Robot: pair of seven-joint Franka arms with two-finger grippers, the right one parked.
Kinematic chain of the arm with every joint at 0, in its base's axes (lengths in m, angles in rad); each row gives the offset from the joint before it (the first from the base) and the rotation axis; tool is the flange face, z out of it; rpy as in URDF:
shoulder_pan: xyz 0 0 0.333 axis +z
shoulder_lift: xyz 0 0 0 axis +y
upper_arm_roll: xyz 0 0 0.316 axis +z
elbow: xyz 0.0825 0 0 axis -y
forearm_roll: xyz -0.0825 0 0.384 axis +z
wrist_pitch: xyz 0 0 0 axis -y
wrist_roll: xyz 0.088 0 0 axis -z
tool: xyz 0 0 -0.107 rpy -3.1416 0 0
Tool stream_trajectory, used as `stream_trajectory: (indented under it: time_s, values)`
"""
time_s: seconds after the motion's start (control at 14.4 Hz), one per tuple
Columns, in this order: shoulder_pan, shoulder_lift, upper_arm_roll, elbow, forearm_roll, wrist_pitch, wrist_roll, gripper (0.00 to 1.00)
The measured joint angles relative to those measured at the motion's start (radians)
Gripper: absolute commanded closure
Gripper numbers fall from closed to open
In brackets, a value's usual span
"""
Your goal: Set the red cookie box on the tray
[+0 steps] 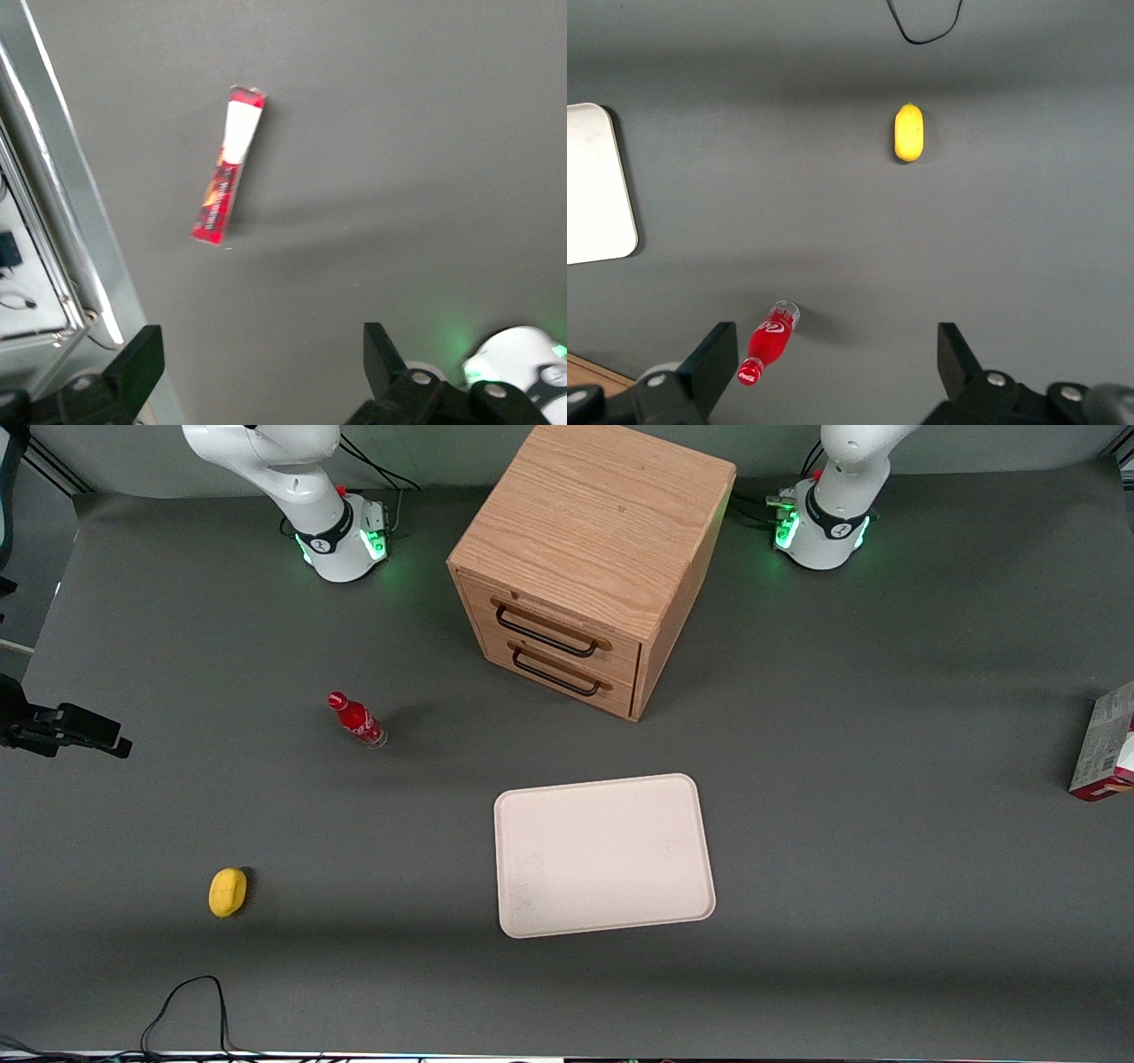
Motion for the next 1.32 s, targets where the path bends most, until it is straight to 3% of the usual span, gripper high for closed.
stream_trajectory:
  time_s: [0.28,0.56,0.84,1.32]
  values:
    - [0.049,0.098,-0.005,0.101,0.001,0.003,0.101,0.00]
    - [0.038,0.116,-0.023,0.091,0.026,0.021,0.102,0.00]
    - [0.020,0.129,-0.027,-0.053,0.037,0.168,0.103,0.00]
    - [0.021,0.174,-0.025,-0.406,0.039,0.599,0.105,0.00]
